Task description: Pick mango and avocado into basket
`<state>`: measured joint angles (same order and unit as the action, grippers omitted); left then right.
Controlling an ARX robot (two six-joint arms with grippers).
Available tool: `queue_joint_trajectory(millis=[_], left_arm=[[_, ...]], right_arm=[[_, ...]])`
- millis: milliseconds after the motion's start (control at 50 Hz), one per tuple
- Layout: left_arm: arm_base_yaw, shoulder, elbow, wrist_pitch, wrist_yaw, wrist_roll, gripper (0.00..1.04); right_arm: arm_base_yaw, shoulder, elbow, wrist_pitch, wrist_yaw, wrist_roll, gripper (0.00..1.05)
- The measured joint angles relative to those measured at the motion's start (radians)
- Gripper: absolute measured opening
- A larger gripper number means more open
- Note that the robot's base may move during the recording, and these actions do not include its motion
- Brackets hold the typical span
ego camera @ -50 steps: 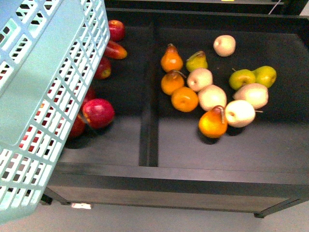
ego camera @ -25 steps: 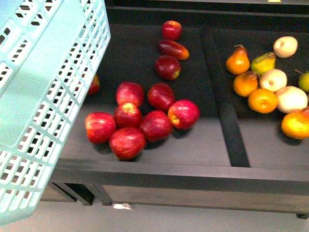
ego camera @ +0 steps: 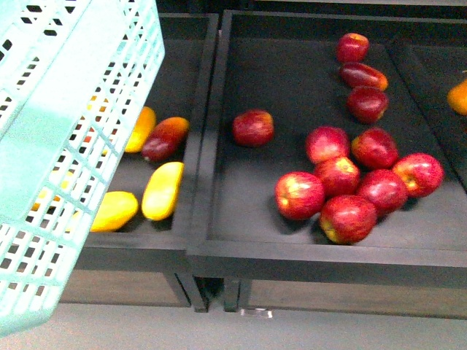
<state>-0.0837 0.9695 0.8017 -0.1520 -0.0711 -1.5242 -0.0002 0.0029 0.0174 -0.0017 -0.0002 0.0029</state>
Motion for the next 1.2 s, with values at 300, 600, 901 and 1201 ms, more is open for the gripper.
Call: queue_joint_trajectory(millis=[300,600,901,1201], left_arm=[[0.000,0.000,0.000,0.000,0.000,0.001,0.05],[0.000,0.000,0.000,0.000,0.000,0.001,0.05],[0.000,0.000,0.000,0.000,0.000,0.000,0.05],[0.001,-0.001,0.000,0.000,-0.001,0.005,0.05]], right_arm=[[0.000,0.000,0.000,0.000,-0.002,0.000,0.96],[0.000,-0.001,0.000,0.000,0.000,0.000,0.96],[0.000,0.000,0.000,0.000,0.000,0.000,0.96],[0.000,-0.001,0.000,0.000,-0.001,0.000,0.96]])
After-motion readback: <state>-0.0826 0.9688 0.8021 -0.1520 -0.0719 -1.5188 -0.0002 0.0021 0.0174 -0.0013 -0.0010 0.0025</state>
